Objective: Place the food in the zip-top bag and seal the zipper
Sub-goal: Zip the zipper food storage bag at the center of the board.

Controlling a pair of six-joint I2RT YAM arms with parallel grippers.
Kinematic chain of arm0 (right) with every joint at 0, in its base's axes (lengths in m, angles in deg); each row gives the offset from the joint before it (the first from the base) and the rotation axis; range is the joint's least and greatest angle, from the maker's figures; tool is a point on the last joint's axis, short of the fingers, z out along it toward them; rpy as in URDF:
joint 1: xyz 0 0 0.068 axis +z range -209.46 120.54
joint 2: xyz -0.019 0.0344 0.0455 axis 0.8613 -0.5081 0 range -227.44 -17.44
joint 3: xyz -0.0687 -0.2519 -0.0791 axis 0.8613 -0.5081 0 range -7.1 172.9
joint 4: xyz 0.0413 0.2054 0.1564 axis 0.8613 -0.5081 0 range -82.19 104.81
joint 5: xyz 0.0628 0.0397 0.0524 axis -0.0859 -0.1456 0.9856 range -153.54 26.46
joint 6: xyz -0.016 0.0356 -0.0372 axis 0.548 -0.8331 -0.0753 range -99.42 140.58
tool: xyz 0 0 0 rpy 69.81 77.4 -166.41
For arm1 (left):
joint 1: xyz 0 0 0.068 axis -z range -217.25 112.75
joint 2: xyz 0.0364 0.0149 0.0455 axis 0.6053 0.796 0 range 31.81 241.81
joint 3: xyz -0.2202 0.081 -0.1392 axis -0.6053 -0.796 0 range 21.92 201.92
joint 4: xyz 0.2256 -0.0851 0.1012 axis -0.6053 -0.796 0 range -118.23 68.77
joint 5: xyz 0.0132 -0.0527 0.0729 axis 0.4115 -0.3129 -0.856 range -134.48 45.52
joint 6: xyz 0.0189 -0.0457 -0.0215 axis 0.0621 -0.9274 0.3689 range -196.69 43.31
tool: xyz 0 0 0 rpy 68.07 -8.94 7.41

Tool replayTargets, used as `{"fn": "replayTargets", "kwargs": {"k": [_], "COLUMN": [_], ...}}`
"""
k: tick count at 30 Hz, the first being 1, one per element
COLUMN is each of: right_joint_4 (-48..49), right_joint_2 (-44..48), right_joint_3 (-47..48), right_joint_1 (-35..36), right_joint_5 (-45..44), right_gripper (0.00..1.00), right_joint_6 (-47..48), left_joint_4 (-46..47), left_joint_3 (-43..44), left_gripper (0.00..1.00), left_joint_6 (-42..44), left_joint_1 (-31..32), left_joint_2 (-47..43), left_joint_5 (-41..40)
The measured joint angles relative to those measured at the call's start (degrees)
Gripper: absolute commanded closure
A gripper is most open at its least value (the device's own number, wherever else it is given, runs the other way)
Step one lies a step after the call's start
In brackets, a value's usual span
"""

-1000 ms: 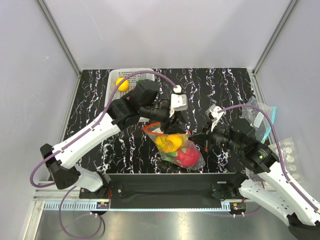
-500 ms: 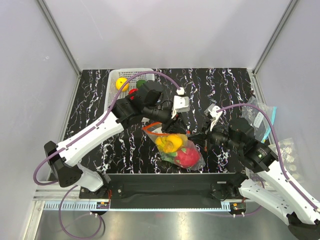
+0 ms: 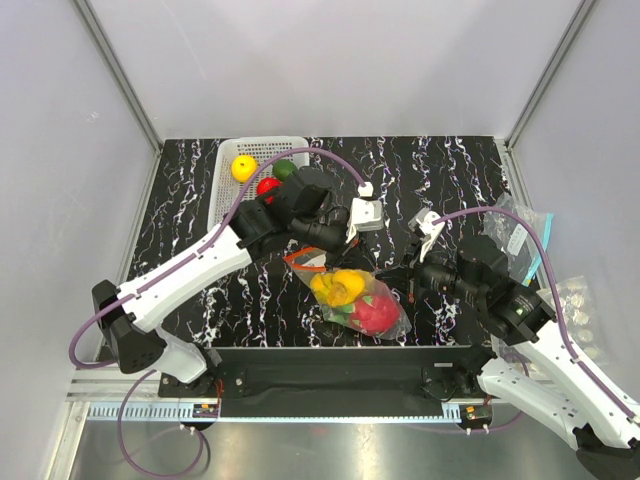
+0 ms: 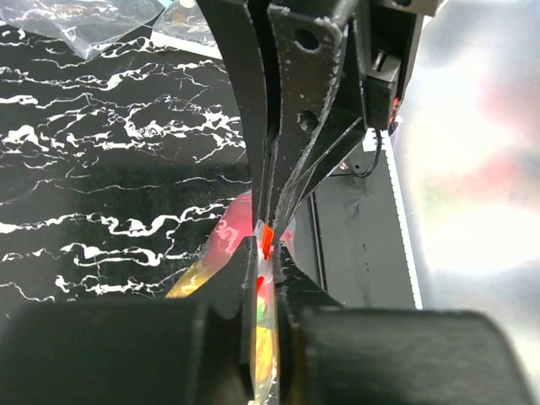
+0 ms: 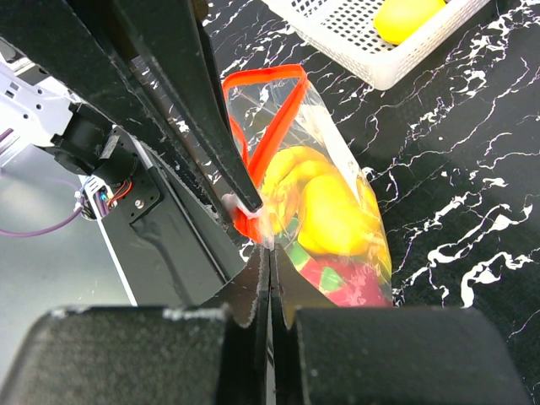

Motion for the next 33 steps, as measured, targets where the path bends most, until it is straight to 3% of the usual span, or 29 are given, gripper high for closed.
{"fn": "replayTargets", "kwargs": {"k": [19,21,22,25,28,33], "right_joint_4": [-0.6,-0.6,-0.6,-0.9,-0.9,-1.3], "right_joint_2": [6.2,6.7,6.8,6.3,5.8,5.2], "right_joint_3": [0.0,0.0,0.0,0.0,0.0,0.0], "right_joint_1": [0.0,0.0,0.0,0.0,0.0,0.0], "right_joint_5": [-6.3,-6.5,-6.5,-6.4,-6.2,-6.0], "right_gripper": [1.00,1.00,1.00,1.00,1.00,1.00], "right_joint_6": [-1.3,-1.5,-1.6,-1.6,-1.7,-1.7], "left_joint_4": [0.8,1.0,1.1,2.1,3.9,5.6], "left_joint_3": [-5.6,-5.6,-5.6,-5.6,-5.7,-5.8], "left_gripper": [1.00,0.88,0.76,0.53,0.40,0.34], "left_joint_6": [1.2,1.5,1.5,1.1,1.1,3.9], "left_joint_1": [0.2,0.2,0.2,0.2,0.2,0.2], "left_joint_2": [0.0,0.0,0.0,-0.1,-0.8,-3.5], "left_joint_5": [-2.8,-3.2,-3.4,-4.5,-5.2,-6.3]}}
